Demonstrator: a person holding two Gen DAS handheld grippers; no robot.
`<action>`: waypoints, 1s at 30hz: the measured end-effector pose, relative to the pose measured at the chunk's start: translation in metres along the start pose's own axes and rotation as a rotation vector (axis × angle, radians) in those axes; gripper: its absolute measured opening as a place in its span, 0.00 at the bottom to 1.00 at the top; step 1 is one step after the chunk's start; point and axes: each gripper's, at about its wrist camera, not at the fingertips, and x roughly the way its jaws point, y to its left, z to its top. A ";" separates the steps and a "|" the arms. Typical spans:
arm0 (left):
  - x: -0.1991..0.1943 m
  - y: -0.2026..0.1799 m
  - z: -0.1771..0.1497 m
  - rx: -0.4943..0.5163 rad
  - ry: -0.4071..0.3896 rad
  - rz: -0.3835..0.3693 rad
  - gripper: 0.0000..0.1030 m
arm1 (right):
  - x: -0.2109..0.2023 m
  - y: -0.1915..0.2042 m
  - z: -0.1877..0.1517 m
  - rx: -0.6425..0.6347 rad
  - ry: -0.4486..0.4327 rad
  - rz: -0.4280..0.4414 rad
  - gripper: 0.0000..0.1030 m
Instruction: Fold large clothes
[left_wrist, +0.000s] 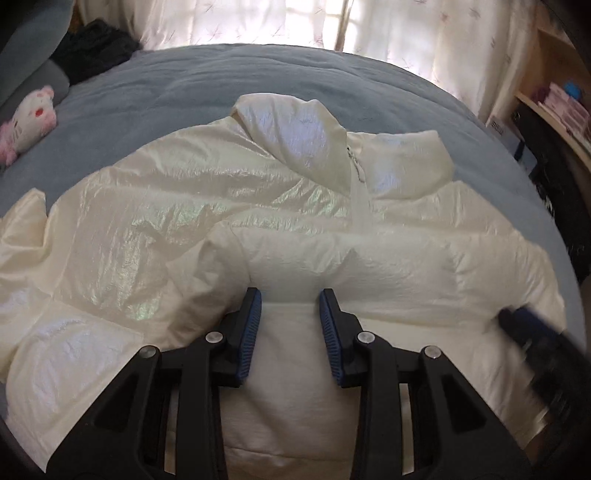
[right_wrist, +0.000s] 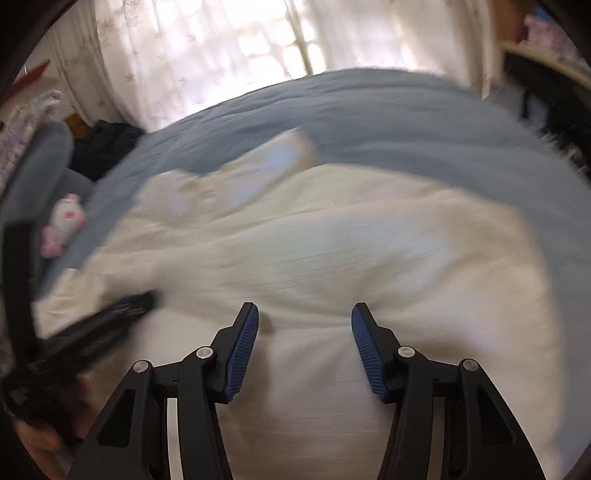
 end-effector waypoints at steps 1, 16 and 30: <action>0.000 0.000 -0.002 0.013 -0.002 0.004 0.30 | -0.001 -0.020 0.000 0.000 -0.002 -0.066 0.51; -0.081 -0.004 -0.022 0.052 -0.048 -0.051 0.30 | -0.089 -0.077 -0.014 0.194 -0.043 0.046 0.54; -0.192 -0.009 -0.087 0.001 -0.064 -0.104 0.31 | -0.155 0.021 -0.075 0.083 0.030 0.229 0.54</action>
